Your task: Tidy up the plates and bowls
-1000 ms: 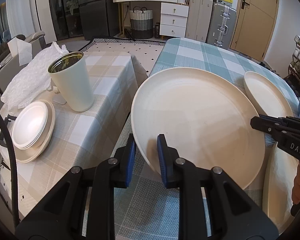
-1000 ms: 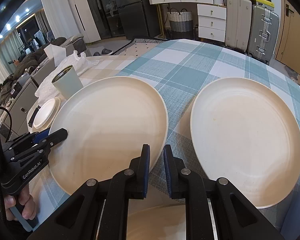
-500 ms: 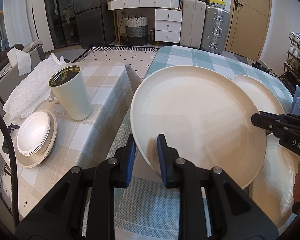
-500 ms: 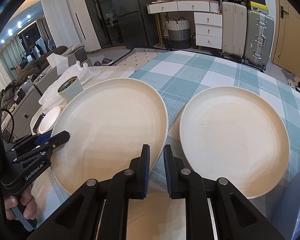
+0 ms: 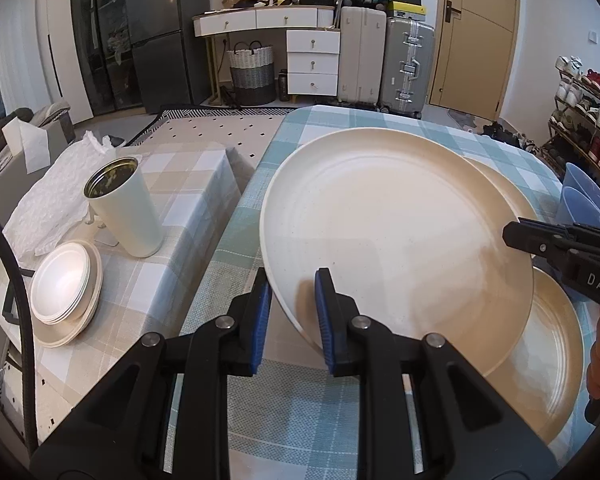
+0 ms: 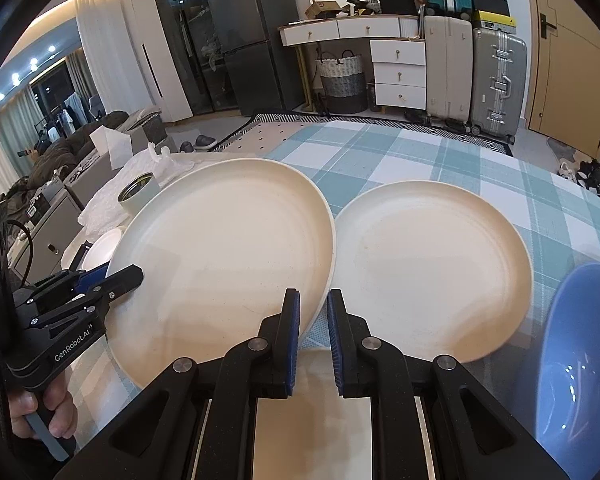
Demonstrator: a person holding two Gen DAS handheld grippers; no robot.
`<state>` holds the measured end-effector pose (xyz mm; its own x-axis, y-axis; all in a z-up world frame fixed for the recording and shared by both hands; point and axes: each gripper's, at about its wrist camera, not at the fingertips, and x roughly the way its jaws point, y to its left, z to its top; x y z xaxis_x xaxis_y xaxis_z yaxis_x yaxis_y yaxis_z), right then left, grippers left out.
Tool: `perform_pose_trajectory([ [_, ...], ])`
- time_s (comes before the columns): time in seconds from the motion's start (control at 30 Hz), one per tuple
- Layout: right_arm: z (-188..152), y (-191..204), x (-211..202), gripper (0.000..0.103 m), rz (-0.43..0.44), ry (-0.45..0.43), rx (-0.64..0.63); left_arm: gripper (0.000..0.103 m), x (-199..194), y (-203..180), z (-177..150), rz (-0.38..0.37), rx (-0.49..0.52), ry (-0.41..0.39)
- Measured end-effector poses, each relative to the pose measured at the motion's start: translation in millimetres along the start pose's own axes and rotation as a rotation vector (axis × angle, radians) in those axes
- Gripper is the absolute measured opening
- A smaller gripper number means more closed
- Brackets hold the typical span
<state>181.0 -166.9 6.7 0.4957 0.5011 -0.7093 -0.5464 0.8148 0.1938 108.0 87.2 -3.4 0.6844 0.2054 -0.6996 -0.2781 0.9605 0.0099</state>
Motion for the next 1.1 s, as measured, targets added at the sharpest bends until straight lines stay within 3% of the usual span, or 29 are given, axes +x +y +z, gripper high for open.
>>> perform_pose_trajectory([
  [1.1,-51.0,-39.4,-86.8,0.014,-0.098,-0.052,0.090,0.019,-64.8,-91.9,-15.8,-0.097,0.140,-0.043],
])
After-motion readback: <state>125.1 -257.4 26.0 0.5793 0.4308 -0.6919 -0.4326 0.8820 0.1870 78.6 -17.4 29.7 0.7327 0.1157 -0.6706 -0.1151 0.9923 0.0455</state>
